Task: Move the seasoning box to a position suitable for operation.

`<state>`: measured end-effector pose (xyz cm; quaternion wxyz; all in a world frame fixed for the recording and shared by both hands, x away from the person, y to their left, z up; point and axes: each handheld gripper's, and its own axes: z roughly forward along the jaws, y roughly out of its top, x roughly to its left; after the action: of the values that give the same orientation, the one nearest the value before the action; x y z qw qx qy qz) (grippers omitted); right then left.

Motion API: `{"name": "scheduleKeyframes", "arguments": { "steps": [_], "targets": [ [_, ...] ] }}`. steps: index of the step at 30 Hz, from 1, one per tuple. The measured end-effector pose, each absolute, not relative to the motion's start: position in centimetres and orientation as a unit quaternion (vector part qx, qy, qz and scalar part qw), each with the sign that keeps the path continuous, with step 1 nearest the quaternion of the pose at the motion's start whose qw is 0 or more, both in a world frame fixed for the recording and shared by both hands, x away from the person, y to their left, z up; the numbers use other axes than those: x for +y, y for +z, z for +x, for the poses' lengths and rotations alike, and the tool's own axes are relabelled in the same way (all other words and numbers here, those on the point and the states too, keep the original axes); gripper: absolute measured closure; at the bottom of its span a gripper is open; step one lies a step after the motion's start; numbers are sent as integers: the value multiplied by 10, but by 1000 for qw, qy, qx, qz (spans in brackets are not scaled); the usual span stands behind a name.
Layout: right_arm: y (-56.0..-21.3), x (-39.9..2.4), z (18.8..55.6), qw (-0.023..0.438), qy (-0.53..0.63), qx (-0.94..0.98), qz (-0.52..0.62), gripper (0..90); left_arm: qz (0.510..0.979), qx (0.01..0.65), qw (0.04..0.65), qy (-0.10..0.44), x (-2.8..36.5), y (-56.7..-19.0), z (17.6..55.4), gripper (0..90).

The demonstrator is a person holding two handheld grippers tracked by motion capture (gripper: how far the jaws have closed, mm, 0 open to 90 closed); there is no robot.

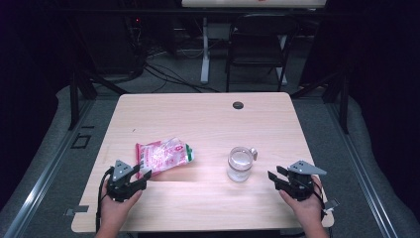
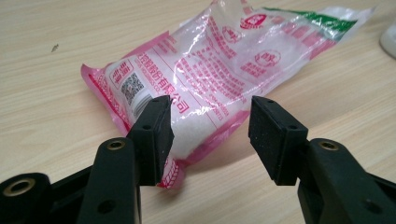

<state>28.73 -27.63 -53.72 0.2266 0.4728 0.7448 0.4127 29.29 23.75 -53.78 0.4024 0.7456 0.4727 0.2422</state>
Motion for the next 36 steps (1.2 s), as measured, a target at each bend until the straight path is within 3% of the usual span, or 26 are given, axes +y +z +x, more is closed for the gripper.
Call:
{"name": "scheduleKeyframes", "arguments": {
  "steps": [9, 18, 36],
  "targets": [
    [-536, -271, 293, 228, 430, 745, 457, 540, 745, 469, 410, 238, 240, -539, 289, 481],
    [-537, -260, 303, 228, 408, 762, 449, 630, 735, 485, 410, 237, 247, -538, 278, 489],
    [-547, -255, 335, 226, 403, 772, 437, 697, 724, 500, 417, 227, 260, -540, 269, 536]
  ]
}}
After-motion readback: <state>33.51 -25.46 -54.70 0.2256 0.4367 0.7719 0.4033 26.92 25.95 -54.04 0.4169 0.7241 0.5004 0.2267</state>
